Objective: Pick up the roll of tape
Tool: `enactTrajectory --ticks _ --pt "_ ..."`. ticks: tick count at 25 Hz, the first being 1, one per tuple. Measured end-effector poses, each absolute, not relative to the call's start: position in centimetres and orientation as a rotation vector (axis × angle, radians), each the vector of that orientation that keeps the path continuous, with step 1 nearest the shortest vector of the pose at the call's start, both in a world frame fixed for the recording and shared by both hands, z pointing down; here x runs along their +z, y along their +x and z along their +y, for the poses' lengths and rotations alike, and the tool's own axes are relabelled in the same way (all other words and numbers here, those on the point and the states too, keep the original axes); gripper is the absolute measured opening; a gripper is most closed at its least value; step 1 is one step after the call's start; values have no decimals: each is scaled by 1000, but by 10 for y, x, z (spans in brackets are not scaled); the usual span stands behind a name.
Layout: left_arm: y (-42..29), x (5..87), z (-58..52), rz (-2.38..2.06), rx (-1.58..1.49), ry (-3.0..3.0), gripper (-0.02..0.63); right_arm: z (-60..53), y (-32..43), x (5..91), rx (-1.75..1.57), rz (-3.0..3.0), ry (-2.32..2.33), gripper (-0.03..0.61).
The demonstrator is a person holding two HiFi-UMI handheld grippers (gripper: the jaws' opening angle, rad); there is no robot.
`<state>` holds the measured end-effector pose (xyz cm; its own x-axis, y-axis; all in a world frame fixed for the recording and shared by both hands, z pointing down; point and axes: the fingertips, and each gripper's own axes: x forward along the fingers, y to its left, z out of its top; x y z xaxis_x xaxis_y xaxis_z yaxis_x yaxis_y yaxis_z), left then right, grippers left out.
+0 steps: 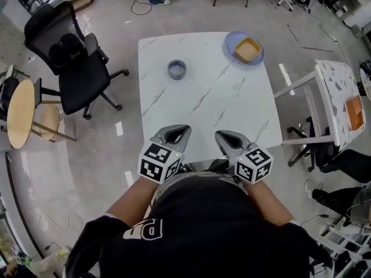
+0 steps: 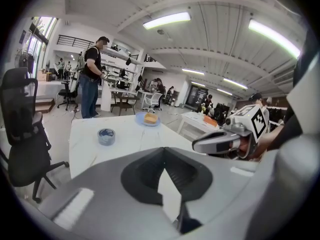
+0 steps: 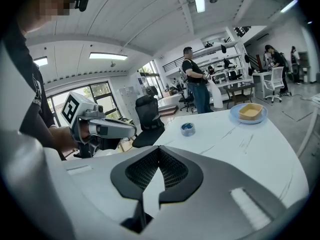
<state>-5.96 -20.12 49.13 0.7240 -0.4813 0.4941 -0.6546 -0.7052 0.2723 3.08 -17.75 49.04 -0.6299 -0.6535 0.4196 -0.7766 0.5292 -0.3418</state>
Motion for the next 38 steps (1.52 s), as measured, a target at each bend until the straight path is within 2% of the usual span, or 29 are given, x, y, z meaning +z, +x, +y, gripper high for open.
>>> enactTrajectory --ticks 15,38 --pt "-65 495 -220 -989 511 2418 55 -210 32 489 705 -2552 1082 0" --pt "-7 480 -231 -1175 513 2344 55 -240 85 479 663 -2655 896 0"
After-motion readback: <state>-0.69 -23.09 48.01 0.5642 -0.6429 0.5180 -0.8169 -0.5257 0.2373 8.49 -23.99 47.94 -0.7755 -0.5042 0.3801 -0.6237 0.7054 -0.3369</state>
